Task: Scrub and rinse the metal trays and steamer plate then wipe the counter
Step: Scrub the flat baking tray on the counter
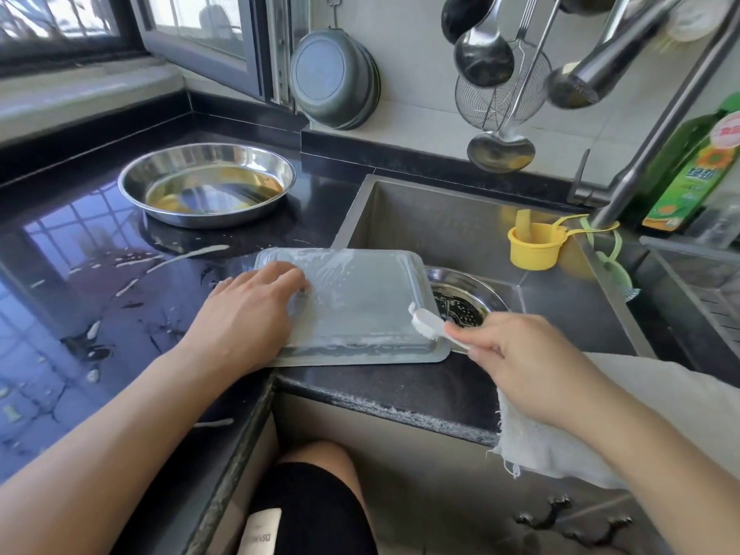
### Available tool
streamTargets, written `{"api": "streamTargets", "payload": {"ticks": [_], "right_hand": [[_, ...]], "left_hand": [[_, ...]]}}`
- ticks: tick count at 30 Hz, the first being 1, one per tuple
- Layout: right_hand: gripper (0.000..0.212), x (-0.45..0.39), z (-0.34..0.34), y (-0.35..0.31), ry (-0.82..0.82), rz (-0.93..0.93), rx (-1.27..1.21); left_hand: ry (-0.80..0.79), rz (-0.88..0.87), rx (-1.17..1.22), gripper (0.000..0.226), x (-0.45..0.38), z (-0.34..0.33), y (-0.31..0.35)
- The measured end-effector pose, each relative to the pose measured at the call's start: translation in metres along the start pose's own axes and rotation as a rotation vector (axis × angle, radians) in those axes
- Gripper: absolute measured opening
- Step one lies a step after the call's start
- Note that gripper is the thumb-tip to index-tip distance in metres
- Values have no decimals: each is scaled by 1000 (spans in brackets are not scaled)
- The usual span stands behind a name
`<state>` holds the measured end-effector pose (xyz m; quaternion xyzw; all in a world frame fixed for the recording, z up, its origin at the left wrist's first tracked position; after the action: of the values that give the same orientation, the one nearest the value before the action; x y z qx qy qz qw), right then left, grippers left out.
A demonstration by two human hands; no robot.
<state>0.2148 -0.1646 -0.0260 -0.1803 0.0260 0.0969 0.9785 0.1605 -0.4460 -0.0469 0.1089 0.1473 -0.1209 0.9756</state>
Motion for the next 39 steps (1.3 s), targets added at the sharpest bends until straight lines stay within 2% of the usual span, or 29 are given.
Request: {"api": "streamTargets", "payload": {"ticks": [4, 7, 11, 16, 19, 21, 27, 29, 32, 35, 39], "right_hand": [[46, 20, 0, 6, 40, -80, 29], [45, 32, -5, 5, 28, -135, 99], [45, 43, -8, -14, -35, -167, 68], [15, 53, -9, -44, -112, -245, 106], [4, 25, -4, -43, -40, -268, 170], [18, 8, -5, -37, -34, -230, 198], [24, 48, -7, -39, -94, -231, 146], [20, 51, -12, -40, -101, -233, 124], [20, 43, -7, -29, -24, -229, 78], [34, 31, 17, -19, 109, -141, 102], [47, 22, 3, -37, 35, -2, 88]], "left_hand": [[14, -8, 11, 54, 1, 5, 3], [10, 3, -1, 38, 1, 4, 4], [16, 7, 16, 34, 1, 3, 2], [-3, 11, 27, 41, 0, 4, 3], [-17, 21, 47, 45, -1, 5, 1], [-22, 17, 33, 44, -1, 3, 2], [-52, 10, 23, 40, -1, 2, 3], [-72, 7, 33, 39, -1, 0, 3], [-84, 13, 50, 37, 0, 1, 3], [-109, 28, 48, 42, 1, 2, 4], [-129, 38, 61, 56, 3, 4, 7]]}}
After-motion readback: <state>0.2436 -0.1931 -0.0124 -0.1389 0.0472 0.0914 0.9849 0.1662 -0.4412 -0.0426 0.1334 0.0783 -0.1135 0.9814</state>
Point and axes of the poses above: each hand's wrist, its own x-axis away from the middle knuckle, its own z-axis out of the back of the hand, y = z × x, the point moved 9 cm from there along -x, towards the middle knuckle, and after that the axes turned 4 degrees about y, right-handed, at the moved point
